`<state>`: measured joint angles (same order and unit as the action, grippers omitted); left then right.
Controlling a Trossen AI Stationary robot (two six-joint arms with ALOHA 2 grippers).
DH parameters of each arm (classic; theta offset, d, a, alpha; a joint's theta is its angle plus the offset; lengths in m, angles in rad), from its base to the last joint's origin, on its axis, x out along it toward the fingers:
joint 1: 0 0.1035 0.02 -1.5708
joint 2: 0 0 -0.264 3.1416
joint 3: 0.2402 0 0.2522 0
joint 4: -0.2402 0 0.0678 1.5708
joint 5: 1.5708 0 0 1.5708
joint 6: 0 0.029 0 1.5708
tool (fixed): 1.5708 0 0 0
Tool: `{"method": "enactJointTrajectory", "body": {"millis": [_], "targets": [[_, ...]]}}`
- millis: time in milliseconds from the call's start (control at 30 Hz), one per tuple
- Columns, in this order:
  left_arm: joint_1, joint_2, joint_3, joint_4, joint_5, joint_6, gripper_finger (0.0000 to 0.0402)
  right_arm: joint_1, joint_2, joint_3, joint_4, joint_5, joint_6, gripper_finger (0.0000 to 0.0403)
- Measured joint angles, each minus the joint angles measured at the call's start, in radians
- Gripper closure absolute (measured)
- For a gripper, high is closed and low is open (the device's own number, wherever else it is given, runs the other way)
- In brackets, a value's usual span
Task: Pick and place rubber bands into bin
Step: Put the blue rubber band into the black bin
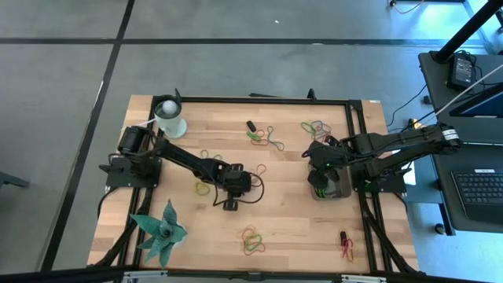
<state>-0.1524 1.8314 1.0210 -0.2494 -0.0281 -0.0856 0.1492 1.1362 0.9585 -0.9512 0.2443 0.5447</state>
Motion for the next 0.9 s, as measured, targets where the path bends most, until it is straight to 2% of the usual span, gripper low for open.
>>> {"method": "enactJointTrajectory", "body": {"millis": [233,433,567,733,900], "targets": [[0.002,-0.121,0.023,0.000,-0.050,-0.005,0.0399,0.000,0.000,0.000,-0.014,0.000,-0.001,0.0396],[0.009,-0.150,0.174,-0.045,-0.124,0.097,0.0399,0.000,0.000,0.008,-0.076,0.006,-0.019,0.0399],[0.039,-0.115,0.294,-0.037,-0.139,0.176,0.0399,-0.009,-0.009,0.047,-0.168,0.092,-0.027,0.0401],[0.088,-0.007,0.430,-0.027,-0.130,0.212,0.0398,-0.068,-0.052,0.131,-0.197,0.179,-0.065,0.0401],[0.113,0.156,0.591,0.056,-0.048,0.246,0.0398,-0.148,-0.106,0.203,-0.166,0.185,-0.131,0.0402]]}}
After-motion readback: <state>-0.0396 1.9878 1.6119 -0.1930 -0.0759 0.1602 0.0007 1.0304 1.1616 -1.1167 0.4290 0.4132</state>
